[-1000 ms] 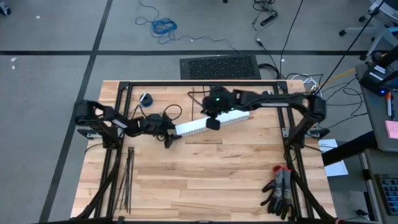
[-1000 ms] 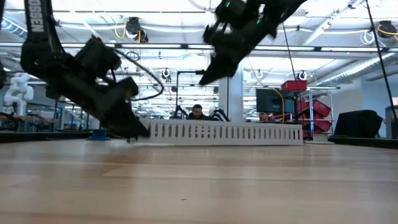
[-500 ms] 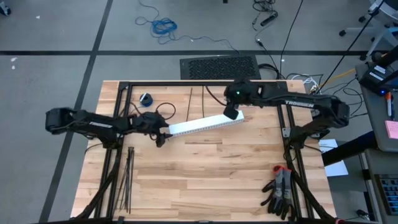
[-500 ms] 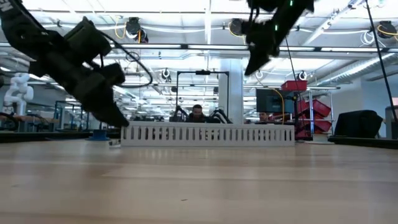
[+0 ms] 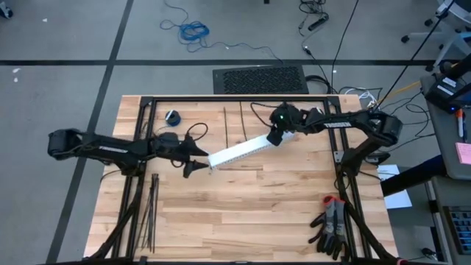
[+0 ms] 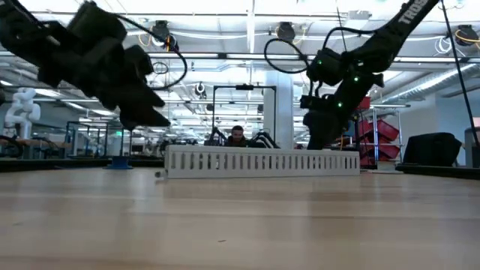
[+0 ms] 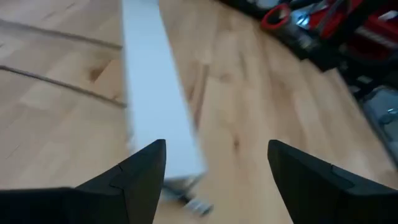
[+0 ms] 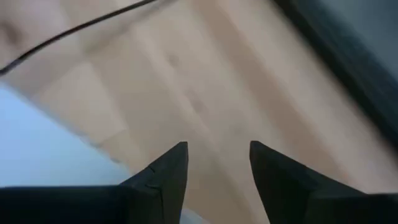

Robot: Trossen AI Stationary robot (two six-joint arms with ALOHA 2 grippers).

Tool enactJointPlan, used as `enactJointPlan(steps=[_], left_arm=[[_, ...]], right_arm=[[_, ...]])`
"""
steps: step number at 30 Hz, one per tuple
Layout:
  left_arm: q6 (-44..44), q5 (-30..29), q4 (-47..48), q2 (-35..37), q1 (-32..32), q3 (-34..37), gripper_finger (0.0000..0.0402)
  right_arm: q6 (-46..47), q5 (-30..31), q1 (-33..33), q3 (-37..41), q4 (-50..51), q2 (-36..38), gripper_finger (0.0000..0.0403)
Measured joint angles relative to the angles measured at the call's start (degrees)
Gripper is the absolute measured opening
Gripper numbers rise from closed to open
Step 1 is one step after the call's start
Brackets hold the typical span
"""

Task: Ziptie cables
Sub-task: Return to Home Position

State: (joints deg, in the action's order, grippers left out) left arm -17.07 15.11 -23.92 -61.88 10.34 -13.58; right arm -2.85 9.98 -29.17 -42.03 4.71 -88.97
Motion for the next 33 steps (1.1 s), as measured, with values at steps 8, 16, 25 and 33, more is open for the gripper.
enactJointPlan(steps=[8,16,25,33], left_arm=[[-1.6,-3.59,6.0,11.19,-0.52,0.0,0.0276],[-1.66,-7.84,7.05,19.72,-1.1,-4.64,0.0276],[9.75,-9.34,18.67,40.58,-1.85,-10.51,0.0276],[8.45,-9.59,20.52,47.45,-1.86,0.98,0.0276]], right_arm=[[7.74,-4.1,10.98,1.17,4.85,7.54,0.0156],[11.64,6.02,24.57,-2.45,9.36,25.12,0.0155],[3.06,12.47,38.67,-3.34,10.75,57.91,0.0155],[8.05,12.36,38.67,10.68,15.36,69.1,0.0155]])
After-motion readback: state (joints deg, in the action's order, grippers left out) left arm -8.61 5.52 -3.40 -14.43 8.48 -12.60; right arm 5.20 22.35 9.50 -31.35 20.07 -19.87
